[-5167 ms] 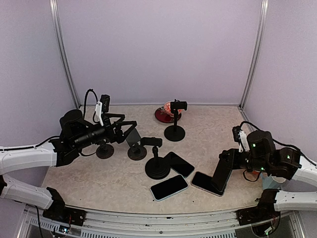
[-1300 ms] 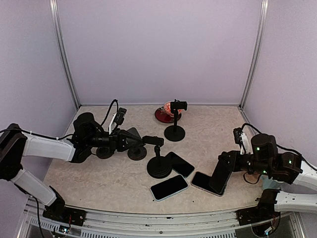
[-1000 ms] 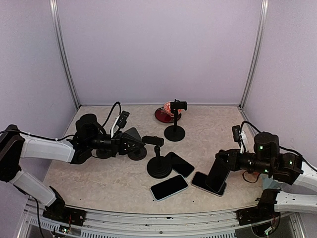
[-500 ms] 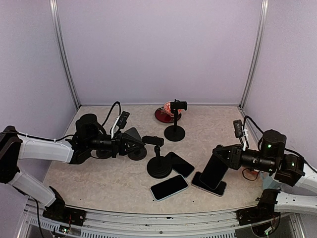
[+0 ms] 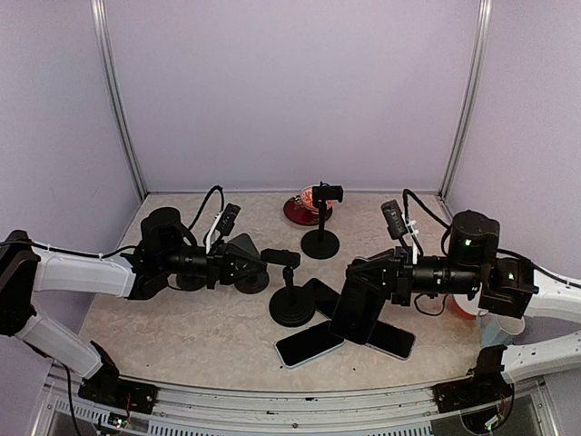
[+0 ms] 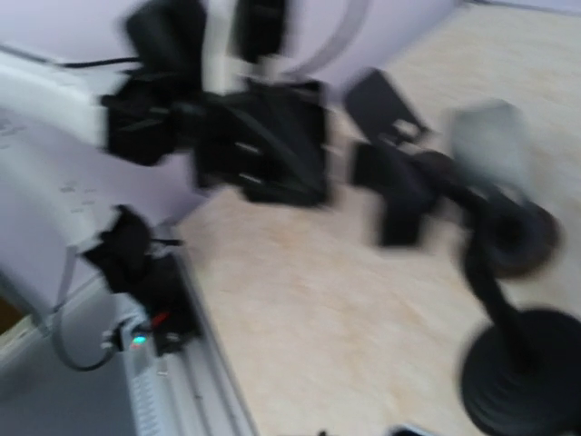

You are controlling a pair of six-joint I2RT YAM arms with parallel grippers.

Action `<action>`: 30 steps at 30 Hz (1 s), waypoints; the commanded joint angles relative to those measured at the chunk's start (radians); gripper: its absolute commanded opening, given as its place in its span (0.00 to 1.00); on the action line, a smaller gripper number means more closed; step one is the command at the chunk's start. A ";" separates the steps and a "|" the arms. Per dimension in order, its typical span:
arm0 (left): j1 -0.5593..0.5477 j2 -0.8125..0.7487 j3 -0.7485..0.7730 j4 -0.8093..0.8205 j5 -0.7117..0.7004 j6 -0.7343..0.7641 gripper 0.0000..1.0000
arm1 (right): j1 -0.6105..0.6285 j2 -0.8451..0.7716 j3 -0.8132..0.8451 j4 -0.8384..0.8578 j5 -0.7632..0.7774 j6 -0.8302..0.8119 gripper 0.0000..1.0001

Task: Place the phone on the phone stand
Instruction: Move the phone stand to the center of the board.

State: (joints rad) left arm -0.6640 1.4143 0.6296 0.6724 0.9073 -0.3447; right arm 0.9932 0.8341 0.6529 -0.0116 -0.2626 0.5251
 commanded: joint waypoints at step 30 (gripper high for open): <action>0.010 -0.018 0.068 -0.034 0.058 0.013 0.23 | 0.134 0.393 0.485 0.186 -0.403 -0.239 0.00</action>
State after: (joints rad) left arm -0.6846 1.4143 0.6800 0.5980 0.9131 -0.3096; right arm 1.1229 1.2984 1.1290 0.1452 -0.6655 0.3023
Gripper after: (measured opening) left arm 0.159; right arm 0.091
